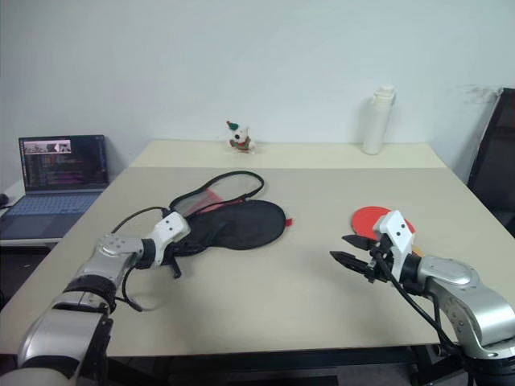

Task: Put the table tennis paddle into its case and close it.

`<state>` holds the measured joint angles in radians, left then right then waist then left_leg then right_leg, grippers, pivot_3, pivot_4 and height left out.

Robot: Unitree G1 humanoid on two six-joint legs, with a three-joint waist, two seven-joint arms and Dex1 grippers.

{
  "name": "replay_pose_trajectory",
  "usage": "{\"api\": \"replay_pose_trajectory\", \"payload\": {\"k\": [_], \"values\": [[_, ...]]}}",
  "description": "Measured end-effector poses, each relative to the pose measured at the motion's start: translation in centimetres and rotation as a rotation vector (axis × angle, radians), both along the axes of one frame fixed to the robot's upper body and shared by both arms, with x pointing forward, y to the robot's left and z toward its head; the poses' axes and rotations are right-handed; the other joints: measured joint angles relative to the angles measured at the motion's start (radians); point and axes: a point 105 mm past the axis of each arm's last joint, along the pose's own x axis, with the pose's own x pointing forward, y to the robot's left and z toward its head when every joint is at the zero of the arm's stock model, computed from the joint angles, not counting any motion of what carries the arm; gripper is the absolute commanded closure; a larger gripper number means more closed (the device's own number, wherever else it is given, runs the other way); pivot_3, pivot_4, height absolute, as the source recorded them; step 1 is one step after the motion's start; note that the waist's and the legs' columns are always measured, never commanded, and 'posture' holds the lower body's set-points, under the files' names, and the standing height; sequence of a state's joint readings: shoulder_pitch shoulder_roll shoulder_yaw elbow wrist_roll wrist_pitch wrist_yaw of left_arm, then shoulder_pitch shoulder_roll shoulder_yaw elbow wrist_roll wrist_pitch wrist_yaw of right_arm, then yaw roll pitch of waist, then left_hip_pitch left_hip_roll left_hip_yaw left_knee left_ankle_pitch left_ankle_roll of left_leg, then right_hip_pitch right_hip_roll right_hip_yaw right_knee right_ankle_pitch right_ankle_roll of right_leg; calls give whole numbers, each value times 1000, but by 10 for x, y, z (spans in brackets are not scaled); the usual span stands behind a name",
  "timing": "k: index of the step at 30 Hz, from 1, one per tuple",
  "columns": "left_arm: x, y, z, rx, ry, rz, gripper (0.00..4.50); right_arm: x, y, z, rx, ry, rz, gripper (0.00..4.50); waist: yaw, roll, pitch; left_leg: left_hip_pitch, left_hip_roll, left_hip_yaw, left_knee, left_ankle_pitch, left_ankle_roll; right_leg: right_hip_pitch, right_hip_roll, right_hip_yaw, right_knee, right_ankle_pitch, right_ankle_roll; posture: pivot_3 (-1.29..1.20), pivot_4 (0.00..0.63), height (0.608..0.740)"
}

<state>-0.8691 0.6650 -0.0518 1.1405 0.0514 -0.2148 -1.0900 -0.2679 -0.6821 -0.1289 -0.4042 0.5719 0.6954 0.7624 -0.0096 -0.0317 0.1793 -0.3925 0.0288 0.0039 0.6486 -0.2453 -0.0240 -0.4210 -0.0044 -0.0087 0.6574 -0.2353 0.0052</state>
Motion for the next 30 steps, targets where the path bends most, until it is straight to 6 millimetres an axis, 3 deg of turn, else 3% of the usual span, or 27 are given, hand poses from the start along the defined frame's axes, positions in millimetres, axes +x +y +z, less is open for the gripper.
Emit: {"api": "replay_pose_trajectory", "payload": {"k": [2, 4, 7, 10, 13, 16, 24, 30], "values": [[-4, -4, -1, -60, 34, -1, 4479, 0, -2, 1, -2, -4, -8, 1854, 0, 0, 0, 0, 0, 0, 0, 0, 0, 0, 0, 0, 0, 0, 0, 0, 150, 740], [-12, -20, -3, -198, 107, 8, 4479, 1, -7, 3, -10, -8, -25, 1854, 0, 0, 0, -1, 2, -1, 0, 0, 0, 0, -3, 0, 1, 0, 0, 0, 150, 740], [-27, -75, -1, -457, 237, -11, 4479, 0, -14, 3, -9, -11, -50, 1854, 10, 0, 0, -5, 1, -5, 4, 0, 0, 0, -7, 0, 2, 0, 0, 0, 150, 740], [-33, -133, 22, -650, 310, -18, 4479, -1, -14, 2, -10, -4, -52, 1854, 17, 0, 0, -8, -1, -8, 13, -1, 0, 1, -8, -2, 3, 0, 2, 0, 150, 740], [-27, -165, 44, -745, 326, 27, 4479, -1, -14, 1, -10, -1, -52, 1854, 11, -1, 0, -5, -2, -6, 14, 0, 0, 2, -7, -1, 3, 2, 4, 0, 150, 740], [-19, -188, 53, -786, 322, 78, 4479, -1, -15, 0, -12, 5, -61, 1854, 3, 0, 0, -1, -3, -3, 14, 0, 0, 5, -5, 0, 3, 2, 4, 0, 150, 740], [-14, -213, 37, -735, 332, 119, 4479, 1, -18, -3, -13, 30, -108, 1854, 1, 0, 0, -3, -2, -3, 13, 0, 0, 3, -1, 1, 2, 1, 3, 0, 150, 740], [-14, -207, 34, -712, 310, 111, 2346, 1, -19, -7, -14, 39, -133, 1854, 3, 0, 0, -4, -2, -3, 13, 0, 0, 2, -1, 1, 3, 1, 3, 0, 150, 740]]}}
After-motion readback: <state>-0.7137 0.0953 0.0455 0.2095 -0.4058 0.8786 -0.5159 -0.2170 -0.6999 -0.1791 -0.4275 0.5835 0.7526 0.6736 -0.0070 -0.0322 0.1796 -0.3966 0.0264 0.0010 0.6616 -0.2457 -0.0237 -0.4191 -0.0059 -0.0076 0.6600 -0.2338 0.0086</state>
